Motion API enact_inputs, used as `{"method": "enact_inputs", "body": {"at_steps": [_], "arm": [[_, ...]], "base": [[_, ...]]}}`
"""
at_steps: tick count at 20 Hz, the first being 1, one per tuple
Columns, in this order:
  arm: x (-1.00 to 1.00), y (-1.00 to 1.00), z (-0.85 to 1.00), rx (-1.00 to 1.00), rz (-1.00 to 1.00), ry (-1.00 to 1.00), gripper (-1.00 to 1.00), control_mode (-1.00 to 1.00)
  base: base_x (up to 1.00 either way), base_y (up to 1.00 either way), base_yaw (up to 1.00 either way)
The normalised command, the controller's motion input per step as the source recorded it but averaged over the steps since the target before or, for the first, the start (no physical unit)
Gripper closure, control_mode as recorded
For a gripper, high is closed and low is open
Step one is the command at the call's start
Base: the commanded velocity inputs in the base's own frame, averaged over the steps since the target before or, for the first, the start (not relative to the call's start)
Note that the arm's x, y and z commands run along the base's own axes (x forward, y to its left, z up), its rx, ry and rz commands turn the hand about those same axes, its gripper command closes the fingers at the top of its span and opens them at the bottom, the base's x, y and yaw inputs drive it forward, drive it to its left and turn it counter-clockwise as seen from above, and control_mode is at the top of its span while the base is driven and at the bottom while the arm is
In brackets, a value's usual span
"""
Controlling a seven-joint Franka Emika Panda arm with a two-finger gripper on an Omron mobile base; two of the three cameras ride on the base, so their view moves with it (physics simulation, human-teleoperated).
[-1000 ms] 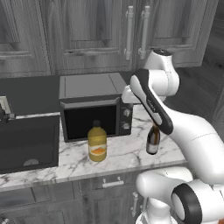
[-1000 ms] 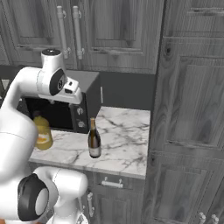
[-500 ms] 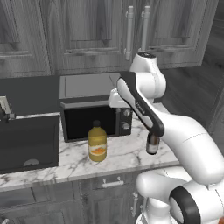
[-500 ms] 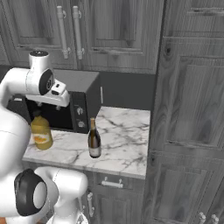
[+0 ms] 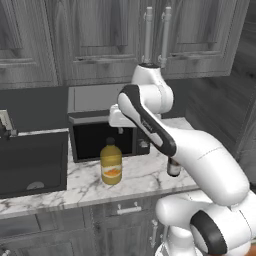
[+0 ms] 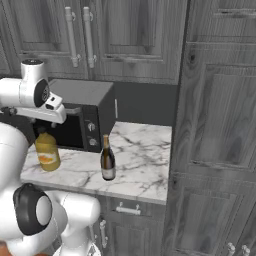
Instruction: There is a wine glass and glass cup on the dining counter. Place the wine bottle next to the wine glass and the juice bottle next to the glass cup.
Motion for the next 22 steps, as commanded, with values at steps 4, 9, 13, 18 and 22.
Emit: {"method": "enact_inputs", "body": {"at_steps": [4, 9, 13, 18, 22], "arm": [[0.26, 0.44, -0.24, -0.04, 0.0, 0.08, -1.0, -1.0], [0.29, 0.34, -0.19, -0.07, 0.04, 0.01, -1.0, -1.0], [0.2, 0.27, -0.15, -0.1, 0.05, 0.0, -1.0, -1.0], [0.1, 0.17, -0.18, -0.03, 0.01, 0.0, -1.0, -1.0], [0.0, 0.11, -0.2, 0.0, 0.0, 0.0, -1.0, -1.0]], "base": [[0.0, 0.0, 0.0], [0.0, 0.0, 0.0], [0.0, 0.0, 0.0], [0.0, 0.0, 0.0], [0.0, 0.0, 0.0]]}}
